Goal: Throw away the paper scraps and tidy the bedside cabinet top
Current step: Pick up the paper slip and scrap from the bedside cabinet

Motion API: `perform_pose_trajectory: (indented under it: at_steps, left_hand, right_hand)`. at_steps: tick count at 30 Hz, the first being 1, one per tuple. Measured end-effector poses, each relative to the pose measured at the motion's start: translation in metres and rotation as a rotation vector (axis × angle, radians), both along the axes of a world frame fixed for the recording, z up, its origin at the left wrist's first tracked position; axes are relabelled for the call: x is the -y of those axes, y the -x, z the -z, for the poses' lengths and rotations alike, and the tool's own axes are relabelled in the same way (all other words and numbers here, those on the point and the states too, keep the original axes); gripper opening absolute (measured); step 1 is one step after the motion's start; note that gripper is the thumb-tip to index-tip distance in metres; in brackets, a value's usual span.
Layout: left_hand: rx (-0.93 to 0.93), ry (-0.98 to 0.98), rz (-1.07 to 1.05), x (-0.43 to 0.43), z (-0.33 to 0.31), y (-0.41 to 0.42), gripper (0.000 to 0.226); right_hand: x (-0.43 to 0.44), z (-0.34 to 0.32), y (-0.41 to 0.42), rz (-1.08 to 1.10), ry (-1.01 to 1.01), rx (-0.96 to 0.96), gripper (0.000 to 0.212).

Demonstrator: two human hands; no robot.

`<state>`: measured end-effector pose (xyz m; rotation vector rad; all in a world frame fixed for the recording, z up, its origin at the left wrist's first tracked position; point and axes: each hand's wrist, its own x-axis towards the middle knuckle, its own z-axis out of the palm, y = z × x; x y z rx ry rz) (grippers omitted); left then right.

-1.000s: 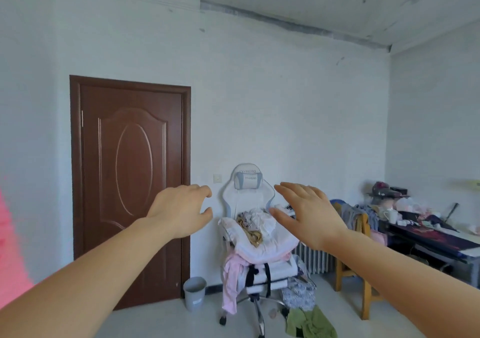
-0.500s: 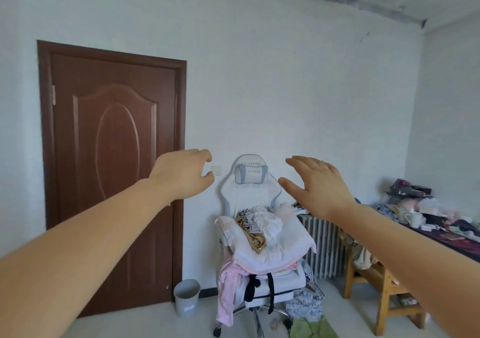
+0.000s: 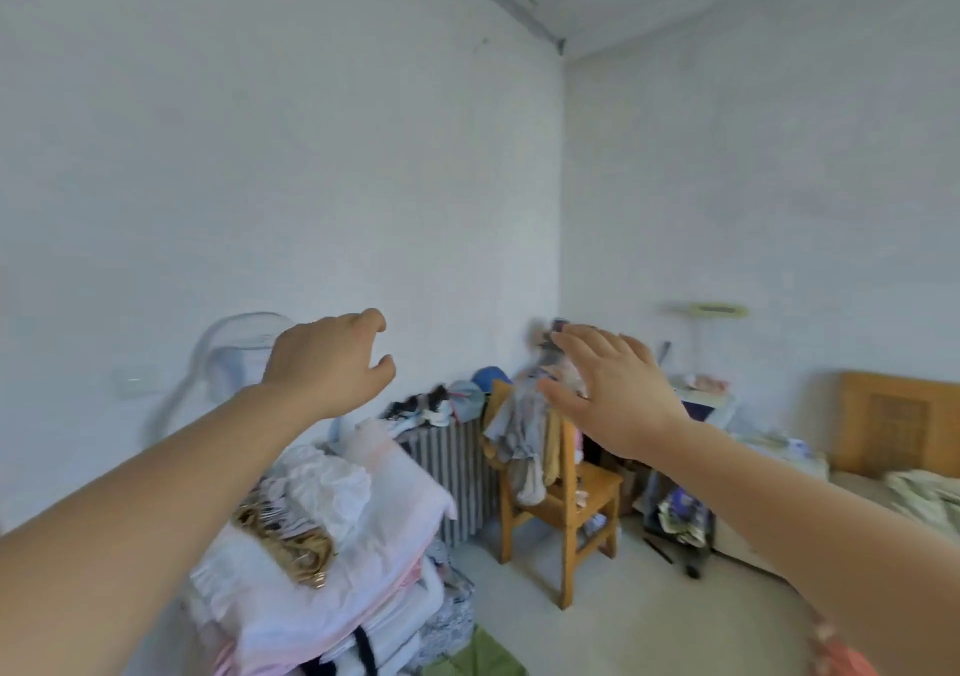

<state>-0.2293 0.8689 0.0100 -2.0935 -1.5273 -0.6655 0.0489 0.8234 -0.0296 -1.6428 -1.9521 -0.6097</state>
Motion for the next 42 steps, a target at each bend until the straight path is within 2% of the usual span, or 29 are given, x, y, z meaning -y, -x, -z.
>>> perform_pose_trajectory:
  at_steps: [5,11,18,29,35,42]
  left_hand:
    - [0.085,0.018,0.175,-0.108,0.025,-0.089,0.044]
    - [0.021,0.011,0.378,-0.213,0.051,-0.223,0.041]
    - [-0.053,-0.019,0.541,-0.317,0.053,-0.392,0.034]
    - [-0.116,-0.020,0.717,-0.456,0.086,-0.594,0.032]
    - [-0.070,-0.083,0.895,-0.540,0.082,-0.708,0.031]
    - [-0.059,-0.059,0.934,-0.630,0.069,-0.842,0.037]
  right_hand:
    - [-0.041,0.020,-0.081,0.206,0.007,0.073,0.061]
    - [-0.109,0.026,-0.191,0.414,0.035,0.051,0.063]
    - [-0.190,0.024,-0.325,0.544,0.063,0.048,0.063]
    - [-0.287,0.050,-0.494,0.717,0.124,-0.008,0.065]
    - [-0.361,0.046,-0.585,0.799,0.140,-0.001,0.066]
    - [-0.438,0.033,-0.694,0.883,0.146,0.010,0.067]
